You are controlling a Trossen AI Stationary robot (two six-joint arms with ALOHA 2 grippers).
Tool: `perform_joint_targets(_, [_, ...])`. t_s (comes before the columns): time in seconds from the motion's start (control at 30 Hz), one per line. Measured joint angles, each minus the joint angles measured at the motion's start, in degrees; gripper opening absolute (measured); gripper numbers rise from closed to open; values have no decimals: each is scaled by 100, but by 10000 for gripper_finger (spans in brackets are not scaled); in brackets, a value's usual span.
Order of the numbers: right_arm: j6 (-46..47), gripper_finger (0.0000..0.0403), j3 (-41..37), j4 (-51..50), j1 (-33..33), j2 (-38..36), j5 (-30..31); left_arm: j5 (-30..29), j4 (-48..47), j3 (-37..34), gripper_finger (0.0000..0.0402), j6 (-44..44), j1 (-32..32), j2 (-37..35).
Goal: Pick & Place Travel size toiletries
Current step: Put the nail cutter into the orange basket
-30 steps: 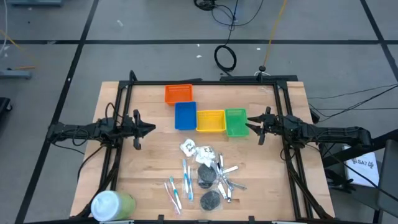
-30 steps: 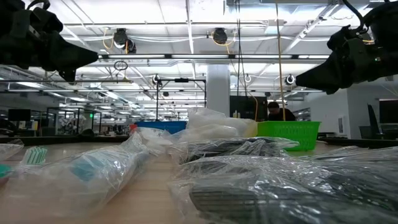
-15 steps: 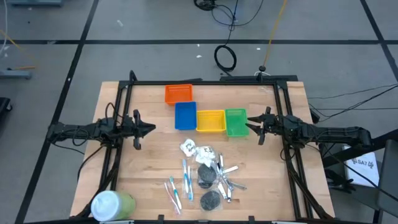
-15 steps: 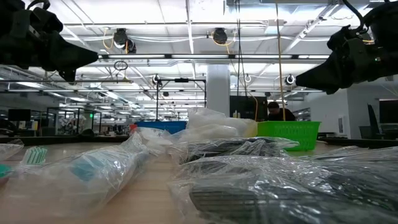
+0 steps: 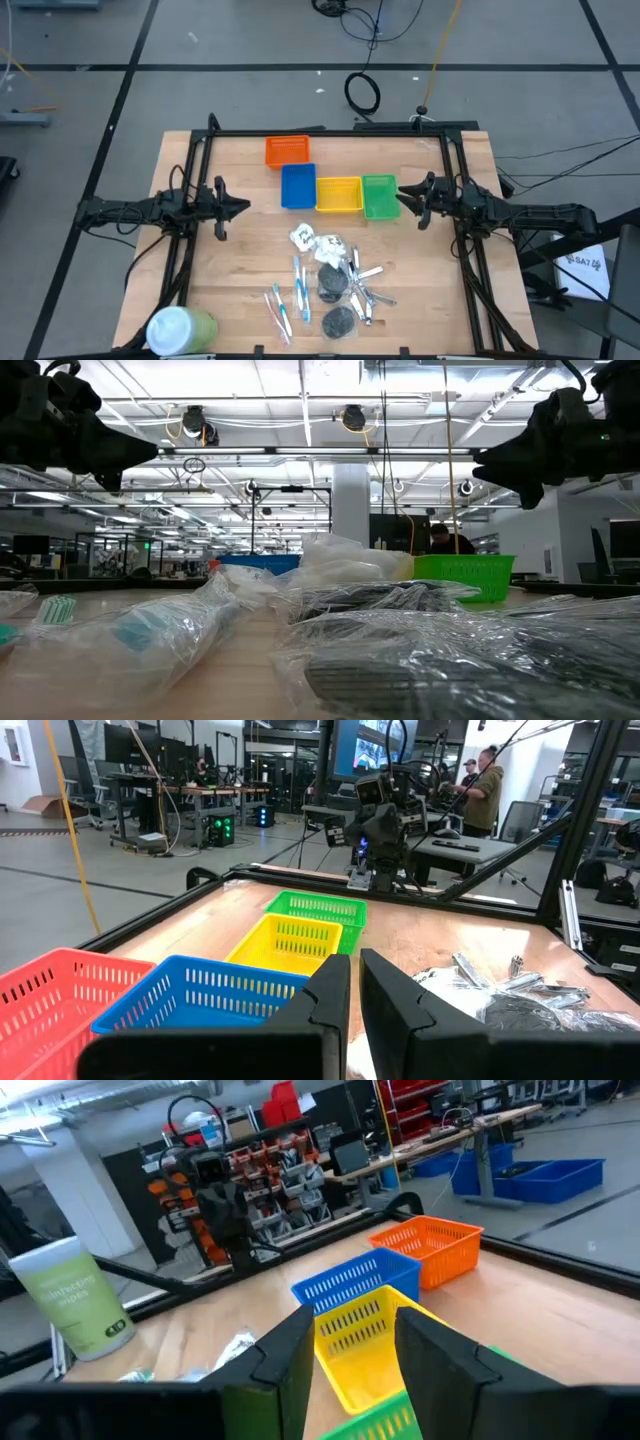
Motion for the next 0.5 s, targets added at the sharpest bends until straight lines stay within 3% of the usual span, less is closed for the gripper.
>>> perform_joint_targets(0.1, [363, 130, 0, 199, -1, 16, -128, 1, 1, 2, 26, 0, 1, -2])
perform_joint_targets(0.23, [617, 130, 4, 1528, 218, 255, -1946, 2, 0, 0, 26, 0, 2, 0])
perform_joint_targets(0.3, [638, 132, 106, 2268, 666, 459, -2213, 2, 2, 2, 26, 0, 2, 0])
perform_joint_targets(0.4, [-46, 142, 545, 2150, 1674, 937, -1823, 2, 1, 2, 26, 0, 0, 0])
perform_joint_targets(0.5, [-911, 165, 1341, 1467, 2739, 1577, -776, 1, 2, 2, 26, 0, 0, 0])
